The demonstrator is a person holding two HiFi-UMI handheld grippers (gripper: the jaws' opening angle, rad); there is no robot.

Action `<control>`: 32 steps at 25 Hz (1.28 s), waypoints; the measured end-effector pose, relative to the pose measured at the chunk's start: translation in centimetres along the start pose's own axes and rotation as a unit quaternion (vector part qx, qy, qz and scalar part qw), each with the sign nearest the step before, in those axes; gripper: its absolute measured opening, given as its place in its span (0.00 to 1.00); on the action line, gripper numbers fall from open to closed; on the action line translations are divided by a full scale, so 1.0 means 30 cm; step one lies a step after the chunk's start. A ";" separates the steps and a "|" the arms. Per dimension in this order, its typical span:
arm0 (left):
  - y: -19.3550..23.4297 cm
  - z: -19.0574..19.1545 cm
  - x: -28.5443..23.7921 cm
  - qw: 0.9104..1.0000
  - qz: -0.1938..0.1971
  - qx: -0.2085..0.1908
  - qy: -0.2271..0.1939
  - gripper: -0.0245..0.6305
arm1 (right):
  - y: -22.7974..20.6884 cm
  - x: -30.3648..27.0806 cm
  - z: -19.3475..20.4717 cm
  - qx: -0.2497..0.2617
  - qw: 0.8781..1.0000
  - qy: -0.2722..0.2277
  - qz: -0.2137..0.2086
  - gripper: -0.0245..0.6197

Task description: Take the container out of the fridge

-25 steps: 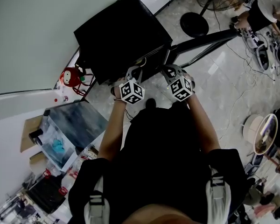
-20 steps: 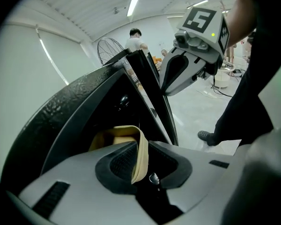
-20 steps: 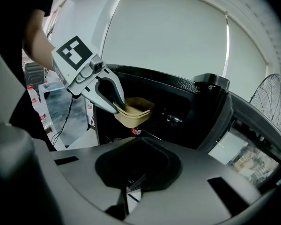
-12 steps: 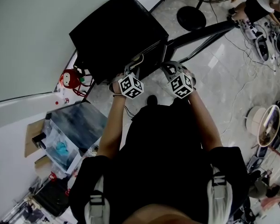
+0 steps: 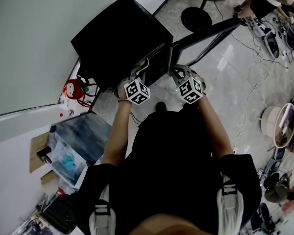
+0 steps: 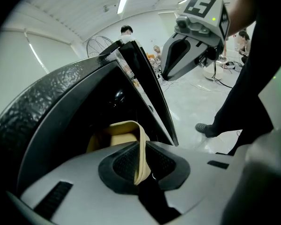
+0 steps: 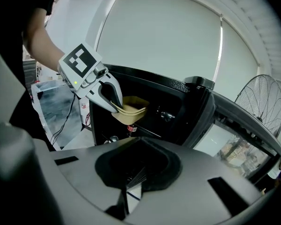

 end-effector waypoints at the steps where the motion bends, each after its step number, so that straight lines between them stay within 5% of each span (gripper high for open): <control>1: -0.001 0.001 0.001 1.000 0.002 -0.003 -0.002 0.12 | 0.004 0.003 0.001 -0.001 1.000 0.001 0.003 0.04; 32: -0.125 0.003 0.128 0.998 0.019 -0.058 -0.031 0.10 | 0.140 0.152 0.000 -0.029 0.997 0.017 0.064 0.04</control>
Point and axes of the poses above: the fingertips, and each gripper's own axes: x backward along the fingers, y to its left, z out of its underside, the point moved 3 cm from there along x, backward along the fingers, and after that the axes turned 6 degrees about x, right-handed, at the moved point
